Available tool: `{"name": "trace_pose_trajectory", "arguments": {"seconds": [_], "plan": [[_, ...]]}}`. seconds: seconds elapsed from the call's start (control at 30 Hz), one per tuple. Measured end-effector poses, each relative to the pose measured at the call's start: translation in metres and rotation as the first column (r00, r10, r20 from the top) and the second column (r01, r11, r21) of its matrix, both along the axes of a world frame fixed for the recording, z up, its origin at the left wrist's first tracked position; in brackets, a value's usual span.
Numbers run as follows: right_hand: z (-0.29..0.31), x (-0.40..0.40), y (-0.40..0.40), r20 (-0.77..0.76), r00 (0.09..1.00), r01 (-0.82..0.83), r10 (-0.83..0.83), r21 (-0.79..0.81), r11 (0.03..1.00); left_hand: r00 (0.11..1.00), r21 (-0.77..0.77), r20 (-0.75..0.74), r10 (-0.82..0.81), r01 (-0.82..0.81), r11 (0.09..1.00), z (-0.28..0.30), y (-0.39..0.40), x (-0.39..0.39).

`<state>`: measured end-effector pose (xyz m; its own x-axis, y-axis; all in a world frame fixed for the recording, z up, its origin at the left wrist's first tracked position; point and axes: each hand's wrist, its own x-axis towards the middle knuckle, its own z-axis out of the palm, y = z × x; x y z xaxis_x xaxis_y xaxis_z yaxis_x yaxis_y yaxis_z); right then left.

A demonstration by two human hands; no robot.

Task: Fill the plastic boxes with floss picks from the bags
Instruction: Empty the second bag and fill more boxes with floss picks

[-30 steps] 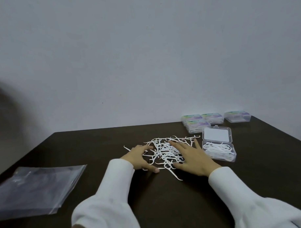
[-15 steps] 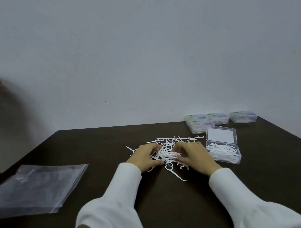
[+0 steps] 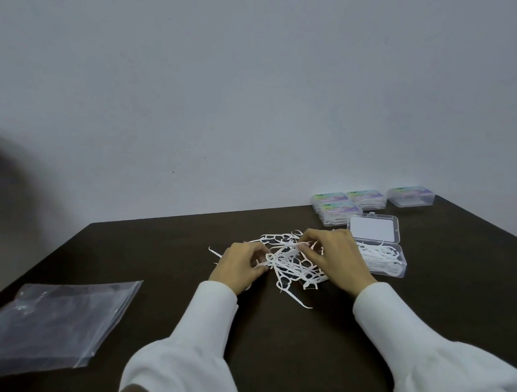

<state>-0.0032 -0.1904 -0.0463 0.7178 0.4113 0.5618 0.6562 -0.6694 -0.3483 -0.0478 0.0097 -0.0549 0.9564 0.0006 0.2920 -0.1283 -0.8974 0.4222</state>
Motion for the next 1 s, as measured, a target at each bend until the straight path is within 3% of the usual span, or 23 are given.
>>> {"name": "trace_pose_trajectory", "arguments": {"seconds": [0.47,0.83,0.93,1.0], "plan": [[0.006,0.017,-0.038,-0.311,0.95,0.109,0.016,0.381,0.918,0.992,-0.209,0.116,0.053,-0.028,0.977,0.008,0.0,-0.005],[0.013,0.024,-0.092,-0.441,0.897,0.274,-0.037,0.488,0.828,0.962,-0.556,0.24,0.132,0.024,0.831,0.013,-0.01,-0.005],[0.011,0.026,-0.106,-0.483,0.872,0.326,-0.084,0.444,0.834,0.958,-0.594,0.256,0.131,0.048,0.803,0.012,-0.019,-0.004],[0.007,0.028,-0.113,-0.442,0.857,0.395,-0.264,0.235,0.888,0.953,-0.611,0.274,0.131,0.067,0.789,0.013,-0.026,-0.002]]}}
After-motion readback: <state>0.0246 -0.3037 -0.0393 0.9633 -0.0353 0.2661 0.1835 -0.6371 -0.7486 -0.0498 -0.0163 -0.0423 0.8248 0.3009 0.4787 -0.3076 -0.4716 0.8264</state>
